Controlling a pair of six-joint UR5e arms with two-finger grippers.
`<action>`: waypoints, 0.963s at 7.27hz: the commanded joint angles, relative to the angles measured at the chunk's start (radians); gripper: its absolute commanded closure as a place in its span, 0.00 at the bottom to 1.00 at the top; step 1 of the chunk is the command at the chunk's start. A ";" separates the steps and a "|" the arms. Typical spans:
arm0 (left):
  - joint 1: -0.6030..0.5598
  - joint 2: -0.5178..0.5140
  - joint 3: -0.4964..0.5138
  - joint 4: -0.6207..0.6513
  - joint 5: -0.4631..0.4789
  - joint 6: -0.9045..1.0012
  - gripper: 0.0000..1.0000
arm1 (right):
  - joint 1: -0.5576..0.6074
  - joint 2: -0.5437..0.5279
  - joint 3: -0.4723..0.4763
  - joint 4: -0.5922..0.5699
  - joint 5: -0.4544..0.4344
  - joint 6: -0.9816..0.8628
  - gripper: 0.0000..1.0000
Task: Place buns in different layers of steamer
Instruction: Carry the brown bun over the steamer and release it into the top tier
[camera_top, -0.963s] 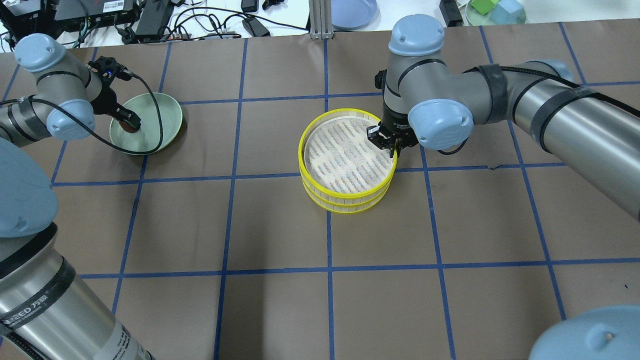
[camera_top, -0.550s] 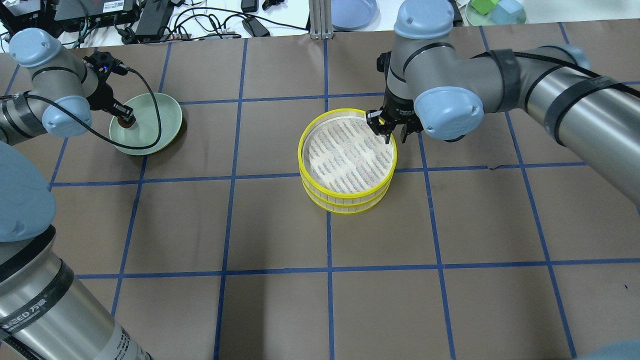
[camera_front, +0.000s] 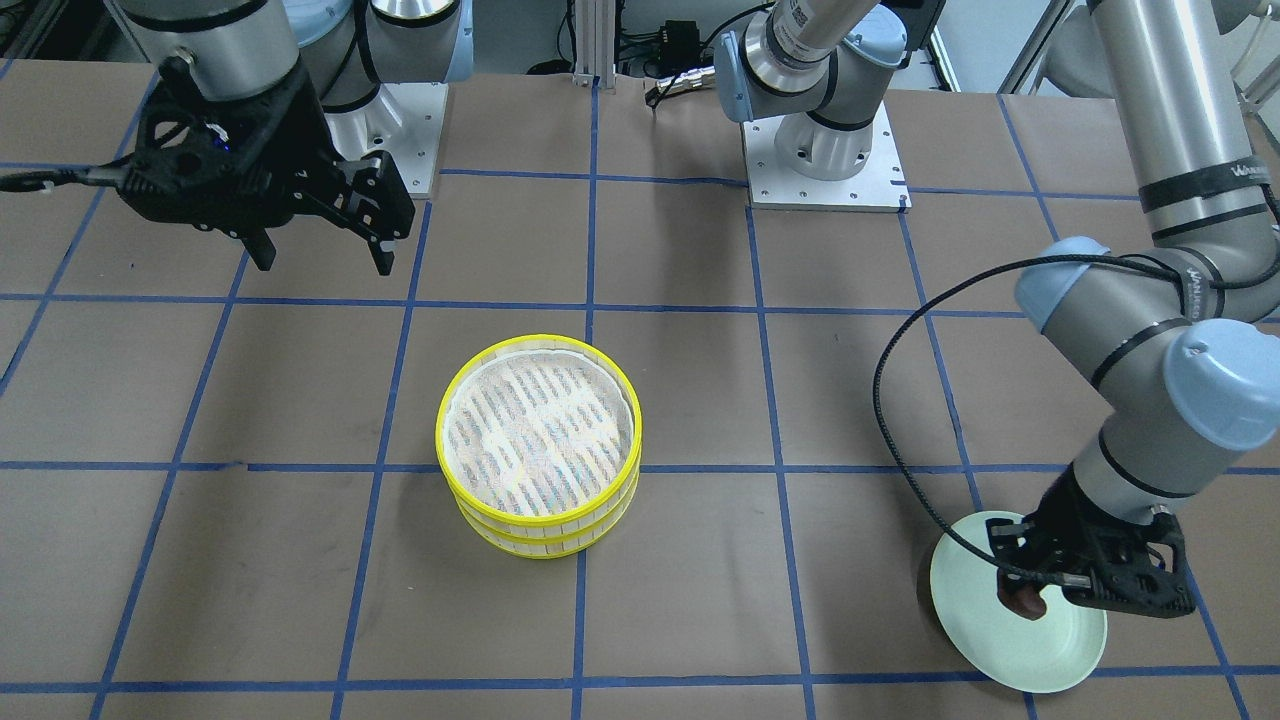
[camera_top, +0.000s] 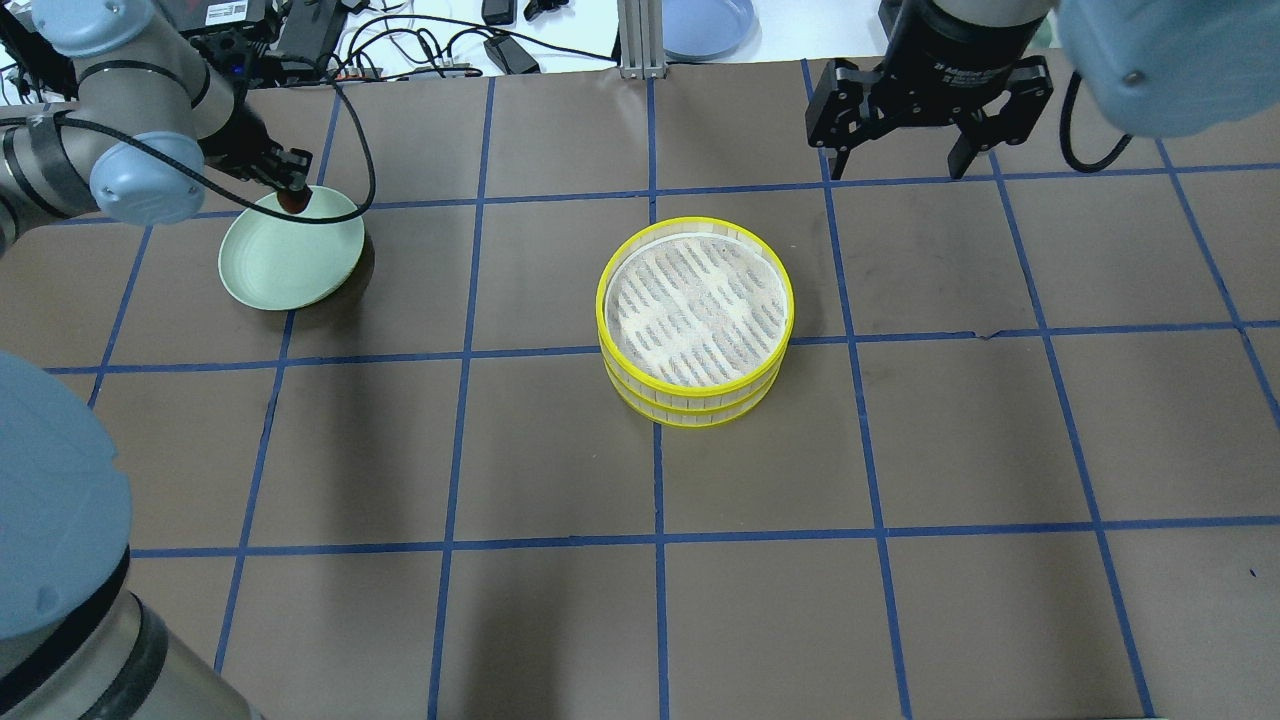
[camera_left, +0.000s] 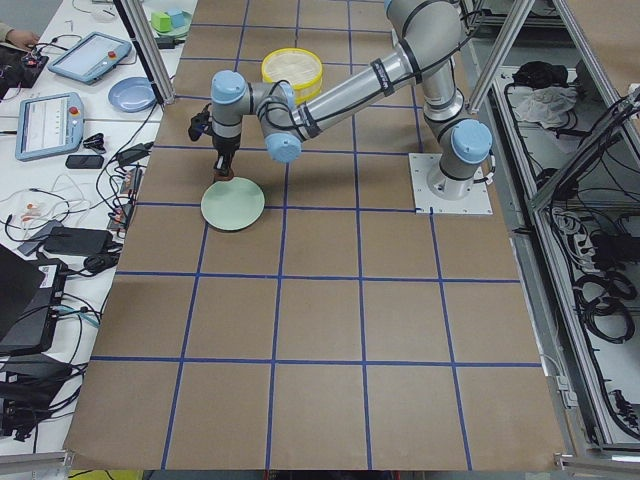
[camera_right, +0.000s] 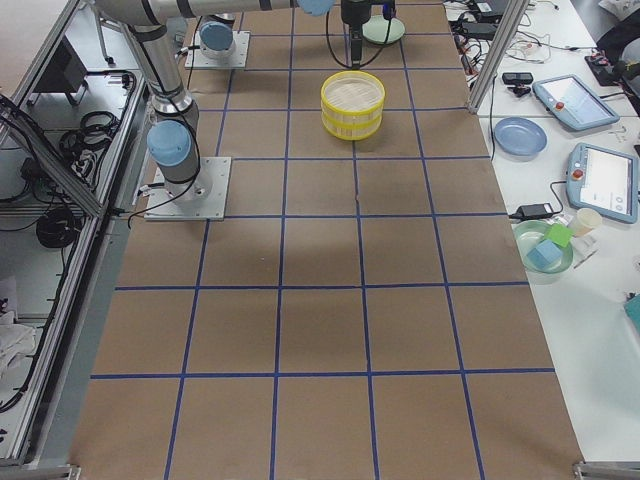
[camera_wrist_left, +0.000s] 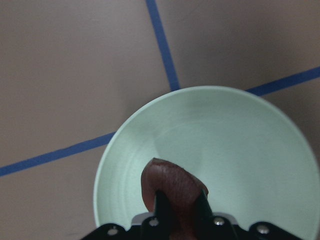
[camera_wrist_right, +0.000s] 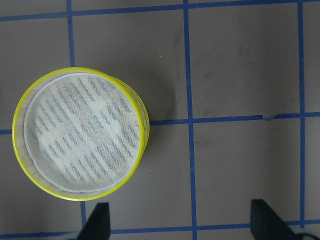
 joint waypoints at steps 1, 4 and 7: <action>-0.141 0.099 -0.008 -0.111 -0.029 -0.318 1.00 | -0.014 -0.023 -0.005 0.081 0.000 -0.029 0.00; -0.355 0.155 -0.021 -0.152 -0.082 -0.702 1.00 | -0.008 -0.073 0.075 0.108 0.009 -0.032 0.00; -0.534 0.129 -0.045 -0.130 -0.156 -0.959 1.00 | -0.017 -0.083 0.095 -0.042 0.006 -0.078 0.00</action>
